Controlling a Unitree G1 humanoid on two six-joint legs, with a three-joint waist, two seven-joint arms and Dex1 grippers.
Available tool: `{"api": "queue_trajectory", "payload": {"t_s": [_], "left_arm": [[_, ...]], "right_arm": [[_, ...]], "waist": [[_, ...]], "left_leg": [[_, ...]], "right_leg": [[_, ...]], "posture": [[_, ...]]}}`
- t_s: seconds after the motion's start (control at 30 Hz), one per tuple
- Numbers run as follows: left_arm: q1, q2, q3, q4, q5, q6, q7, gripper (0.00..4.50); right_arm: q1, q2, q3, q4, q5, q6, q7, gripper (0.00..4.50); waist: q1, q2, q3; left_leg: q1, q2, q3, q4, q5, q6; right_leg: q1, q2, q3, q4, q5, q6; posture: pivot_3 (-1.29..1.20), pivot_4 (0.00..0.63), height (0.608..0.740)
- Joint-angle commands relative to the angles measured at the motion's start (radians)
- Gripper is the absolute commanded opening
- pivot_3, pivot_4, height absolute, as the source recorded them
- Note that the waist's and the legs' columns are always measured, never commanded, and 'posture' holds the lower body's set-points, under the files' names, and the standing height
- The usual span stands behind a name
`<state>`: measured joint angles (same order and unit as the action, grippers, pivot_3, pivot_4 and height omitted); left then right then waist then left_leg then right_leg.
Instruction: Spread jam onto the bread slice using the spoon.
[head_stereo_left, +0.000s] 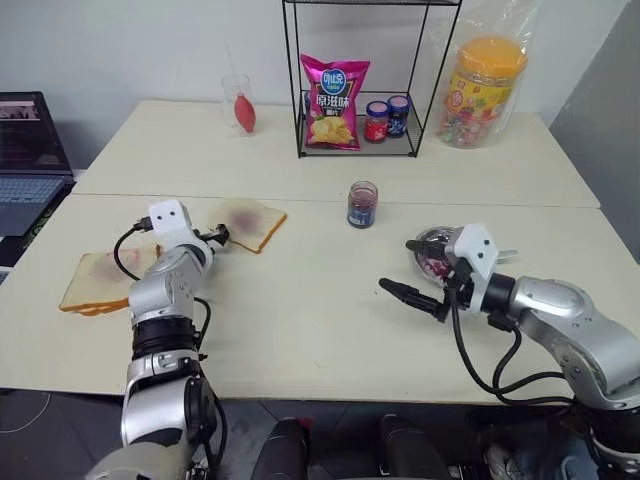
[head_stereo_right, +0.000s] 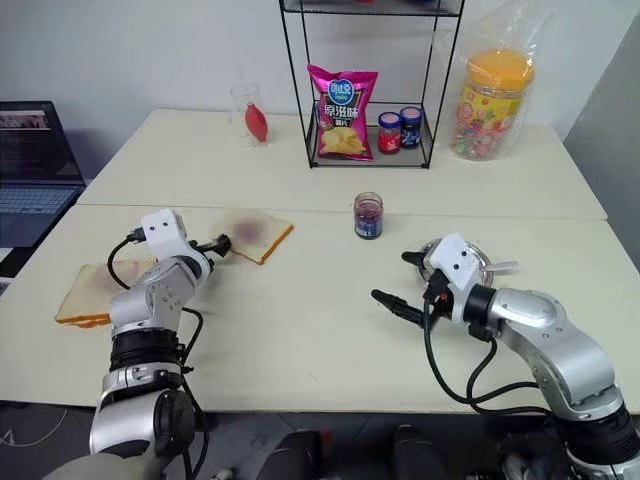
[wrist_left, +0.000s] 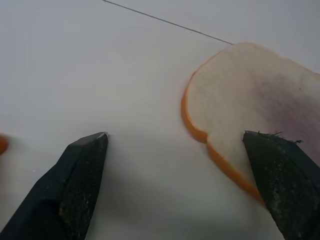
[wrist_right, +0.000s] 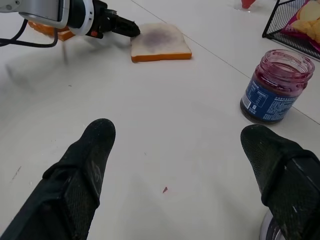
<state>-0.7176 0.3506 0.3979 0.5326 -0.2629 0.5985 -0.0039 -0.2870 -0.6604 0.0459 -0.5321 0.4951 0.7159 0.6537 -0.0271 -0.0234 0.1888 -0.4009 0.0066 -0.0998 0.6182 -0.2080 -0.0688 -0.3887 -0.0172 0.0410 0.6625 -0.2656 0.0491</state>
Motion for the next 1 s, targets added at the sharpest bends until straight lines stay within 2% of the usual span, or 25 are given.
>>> {"api": "queue_trajectory", "payload": {"t_s": [0.03,0.2,0.57,0.67,1.0], "left_arm": [[-0.061,0.000,-0.009,0.065,-0.008,-0.018,-0.019,4.50],[-0.094,-0.004,-0.029,0.103,-0.015,-0.013,-0.067,4.50],[-0.124,-0.028,-0.002,0.165,-0.029,0.008,-0.022,4.50],[-0.139,-0.032,-0.003,0.186,-0.025,0.011,-0.016,4.02],[-0.168,-0.017,-0.005,0.214,-0.017,0.011,0.002,1.98]], "right_arm": [[-0.050,-0.004,-0.022,-0.028,0.036,0.035,0.007,4.46],[-0.082,-0.009,-0.024,-0.036,0.051,0.059,0.012,4.46],[-0.092,-0.027,-0.036,-0.043,0.056,0.081,0.015,4.46],[-0.097,-0.027,-0.040,-0.039,0.058,0.086,0.012,4.50],[-0.098,-0.031,-0.054,-0.033,0.067,0.101,0.017,4.50]], "waist": [[0.000,0.000,0.000],[-0.001,0.000,0.000],[-0.001,0.000,0.000],[-0.001,0.000,0.000],[0.002,0.000,0.000]], "left_leg": [[0.000,0.000,0.000,0.000,0.000,0.000],[0.000,0.000,0.000,0.000,0.000,0.000],[0.000,-0.001,0.000,0.001,0.000,0.000],[0.001,-0.001,0.000,0.001,0.000,0.000],[0.000,-0.003,0.000,0.002,0.000,0.000]], "right_leg": [[0.000,0.000,0.000,0.000,0.000,0.000],[0.000,-0.001,0.000,0.000,0.000,0.001],[0.000,-0.001,0.001,0.001,0.000,0.001],[0.000,-0.001,0.001,0.001,0.001,0.001],[0.001,-0.003,0.001,0.001,0.001,0.001]], "posture": [[0.00,0.150,0.740],[0.00,0.150,0.740],[0.00,0.150,0.740],[0.00,0.150,0.740],[0.00,0.150,0.740]]}}
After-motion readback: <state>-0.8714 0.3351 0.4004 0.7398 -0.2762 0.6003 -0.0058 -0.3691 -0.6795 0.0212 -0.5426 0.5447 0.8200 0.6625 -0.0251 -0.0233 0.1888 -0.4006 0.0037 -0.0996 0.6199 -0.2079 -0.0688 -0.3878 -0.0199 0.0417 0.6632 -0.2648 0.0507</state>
